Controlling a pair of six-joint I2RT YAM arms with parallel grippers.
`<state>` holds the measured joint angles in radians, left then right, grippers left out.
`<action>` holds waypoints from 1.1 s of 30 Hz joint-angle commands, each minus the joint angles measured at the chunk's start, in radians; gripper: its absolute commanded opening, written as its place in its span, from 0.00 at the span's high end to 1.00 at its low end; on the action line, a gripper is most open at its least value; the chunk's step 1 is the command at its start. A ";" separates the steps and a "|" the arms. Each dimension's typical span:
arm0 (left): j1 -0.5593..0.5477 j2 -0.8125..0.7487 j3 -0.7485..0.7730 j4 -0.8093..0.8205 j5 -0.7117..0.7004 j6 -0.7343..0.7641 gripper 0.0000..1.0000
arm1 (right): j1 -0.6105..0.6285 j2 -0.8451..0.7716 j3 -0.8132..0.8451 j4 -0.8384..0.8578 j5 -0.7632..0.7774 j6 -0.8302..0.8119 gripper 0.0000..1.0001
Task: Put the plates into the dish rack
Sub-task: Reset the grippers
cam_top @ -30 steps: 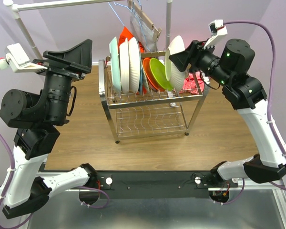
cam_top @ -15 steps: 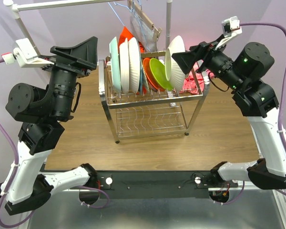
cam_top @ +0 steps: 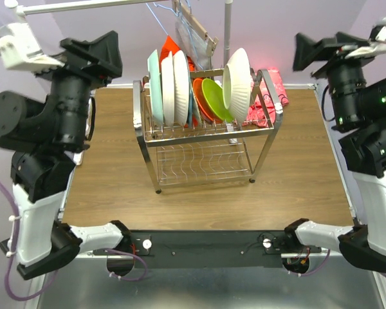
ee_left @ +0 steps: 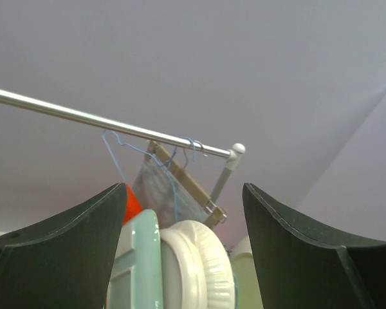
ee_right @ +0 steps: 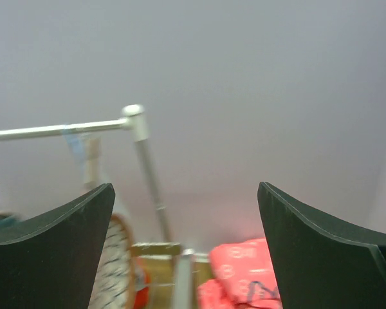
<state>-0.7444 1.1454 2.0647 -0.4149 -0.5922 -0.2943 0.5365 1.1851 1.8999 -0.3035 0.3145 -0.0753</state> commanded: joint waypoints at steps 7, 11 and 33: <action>0.460 0.073 -0.098 -0.087 0.247 0.066 0.14 | -0.691 0.442 0.448 -0.235 -0.440 0.330 0.00; 0.589 0.016 -0.254 -0.062 0.319 0.046 0.11 | -0.696 0.525 0.427 -0.256 -0.485 0.241 0.00; 0.692 -0.248 -0.632 -0.045 0.288 0.030 0.10 | -0.718 0.292 -0.180 -0.180 -0.014 0.296 0.00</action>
<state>-0.0578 0.8906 1.4342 -0.4622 -0.3134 -0.2565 -0.1722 1.5078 1.7679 -0.5358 0.2237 0.2214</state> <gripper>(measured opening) 0.903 0.996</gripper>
